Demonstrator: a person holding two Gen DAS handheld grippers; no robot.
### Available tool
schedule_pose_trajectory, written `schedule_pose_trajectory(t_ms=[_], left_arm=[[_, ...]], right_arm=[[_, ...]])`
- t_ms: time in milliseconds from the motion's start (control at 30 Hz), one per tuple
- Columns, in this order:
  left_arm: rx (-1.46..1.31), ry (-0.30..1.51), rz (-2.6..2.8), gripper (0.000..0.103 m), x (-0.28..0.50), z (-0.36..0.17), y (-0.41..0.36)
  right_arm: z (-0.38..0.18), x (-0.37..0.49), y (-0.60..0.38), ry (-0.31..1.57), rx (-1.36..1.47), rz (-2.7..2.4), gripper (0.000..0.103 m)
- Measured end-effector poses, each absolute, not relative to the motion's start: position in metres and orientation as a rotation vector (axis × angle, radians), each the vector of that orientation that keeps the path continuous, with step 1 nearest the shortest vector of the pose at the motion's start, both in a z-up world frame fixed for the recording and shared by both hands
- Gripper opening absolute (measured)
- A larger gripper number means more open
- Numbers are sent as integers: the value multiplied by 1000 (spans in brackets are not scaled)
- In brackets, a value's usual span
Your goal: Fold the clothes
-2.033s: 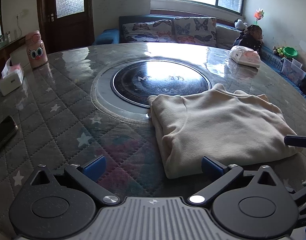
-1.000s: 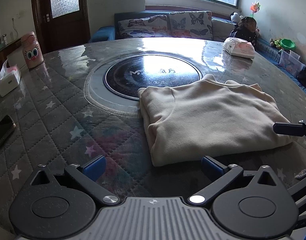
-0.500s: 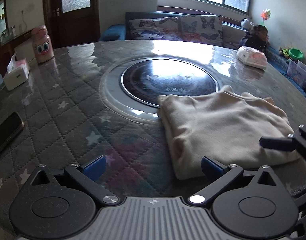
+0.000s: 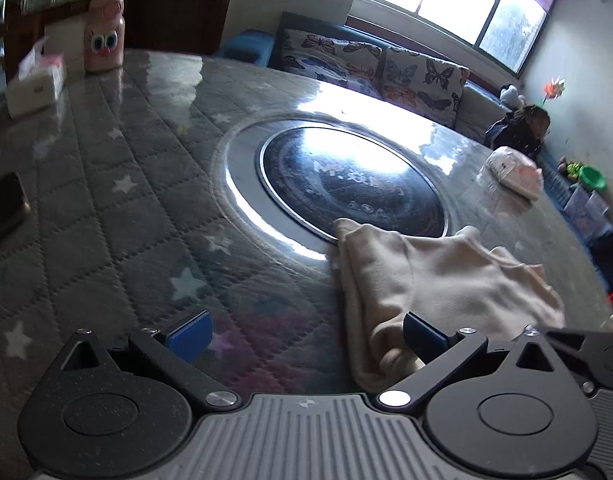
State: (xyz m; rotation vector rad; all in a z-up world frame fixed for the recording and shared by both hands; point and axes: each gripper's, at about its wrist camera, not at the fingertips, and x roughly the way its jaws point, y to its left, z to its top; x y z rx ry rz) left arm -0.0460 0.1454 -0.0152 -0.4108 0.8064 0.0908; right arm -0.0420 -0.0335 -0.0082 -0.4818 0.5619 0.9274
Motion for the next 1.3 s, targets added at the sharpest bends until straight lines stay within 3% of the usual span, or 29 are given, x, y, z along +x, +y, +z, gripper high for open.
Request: schedule_pose_trajectory(t_ms=[200,467,567,633,767,900,1300], left_arm=[[-616,843,24,103,-24,-21,148],[-695,841,3,100,4,-22,138],[-727,827,-21,78,4,-26,136],[-743,821,-18,47,3,-30,136],[-738,816,-7,24,0,-36,137],[-721,816,-10,21,0,-37,138],[-575,817,-29,21,6,-31,126]], right_arm=[[9,-30,-54,567,-335,951,11],[24,-30,-80,541,-254,1006,9],[23,-34,-86,541,-245,1025,9],[23,-34,-92,548,-233,1022,9],[21,-27,-109,566,-190,979,18],[20,-20,-127,584,-147,936,30],[-7,60,-219,661,-64,483,44]])
